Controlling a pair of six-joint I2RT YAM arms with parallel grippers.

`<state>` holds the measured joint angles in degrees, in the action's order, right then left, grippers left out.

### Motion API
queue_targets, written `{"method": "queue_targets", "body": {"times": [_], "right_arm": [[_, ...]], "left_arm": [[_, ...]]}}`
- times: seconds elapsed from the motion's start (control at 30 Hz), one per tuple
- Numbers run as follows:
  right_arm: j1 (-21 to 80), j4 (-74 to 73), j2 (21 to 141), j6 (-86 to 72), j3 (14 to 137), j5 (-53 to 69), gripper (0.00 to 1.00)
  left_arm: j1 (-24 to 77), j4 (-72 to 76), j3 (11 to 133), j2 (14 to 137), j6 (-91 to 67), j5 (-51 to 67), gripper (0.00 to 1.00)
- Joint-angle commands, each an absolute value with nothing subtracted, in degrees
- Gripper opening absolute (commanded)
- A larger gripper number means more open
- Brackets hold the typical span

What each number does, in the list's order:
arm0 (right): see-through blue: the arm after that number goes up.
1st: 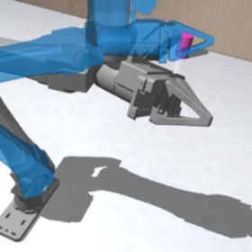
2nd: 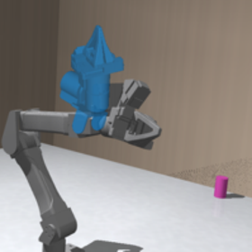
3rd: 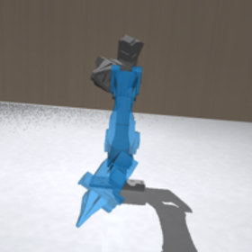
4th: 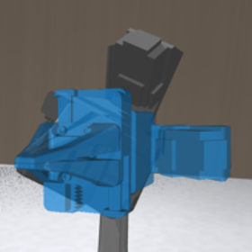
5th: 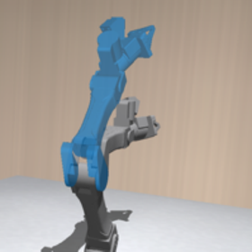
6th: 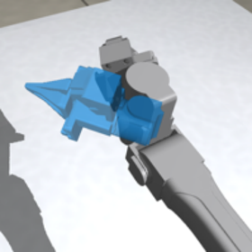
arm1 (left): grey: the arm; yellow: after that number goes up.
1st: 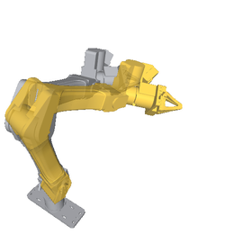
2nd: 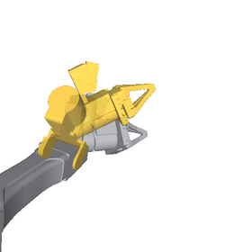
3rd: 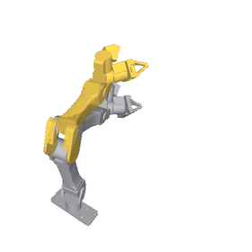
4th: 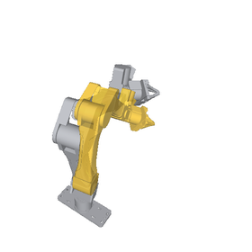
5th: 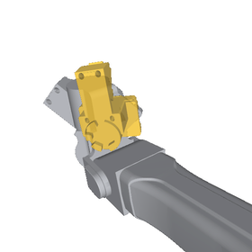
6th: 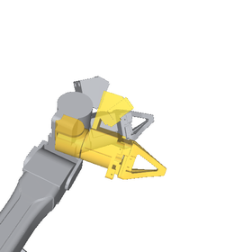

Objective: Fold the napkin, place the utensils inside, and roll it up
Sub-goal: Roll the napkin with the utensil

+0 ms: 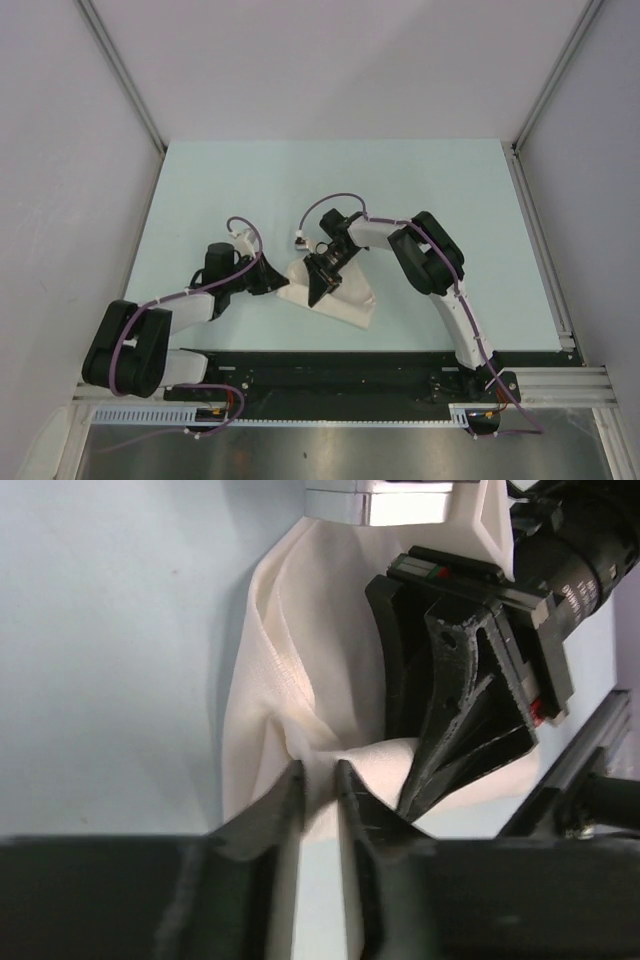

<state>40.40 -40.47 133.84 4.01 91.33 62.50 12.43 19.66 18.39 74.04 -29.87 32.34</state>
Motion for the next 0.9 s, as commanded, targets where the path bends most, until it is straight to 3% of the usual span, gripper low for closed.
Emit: {"method": "queue_targets", "body": {"times": [0.0,0.03,0.23,0.57,0.73,0.87], "right_arm": [[39.7,-41.0,134.5,2.1,93.4,62.6,0.27],[39.5,-40.8,133.7,1.8,93.5,62.4,0.31],[37.4,-38.1,128.1,-1.9,93.3,55.4,0.55],[39.7,-25.2,107.6,-0.2,80.9,32.0,0.64],[51.2,-19.7,100.6,6.9,72.1,11.3,0.66],[57.1,-14.6,99.0,9.7,68.3,2.2,0.66]], "left_arm": [[12.9,22.7,18.4,75.8,-30.2,35.2,0.1],[12.9,21.6,18.6,75.8,-30.1,33.9,0.0],[12.8,14.2,21.4,75.6,-29.9,28.7,0.0],[12.2,13.0,23.6,78.9,-32.1,28.2,0.0],[11.8,12.8,25.0,80.4,-32.3,28.6,0.0],[11.3,12.9,25.8,81.9,-32.3,29.3,0.0]]}}
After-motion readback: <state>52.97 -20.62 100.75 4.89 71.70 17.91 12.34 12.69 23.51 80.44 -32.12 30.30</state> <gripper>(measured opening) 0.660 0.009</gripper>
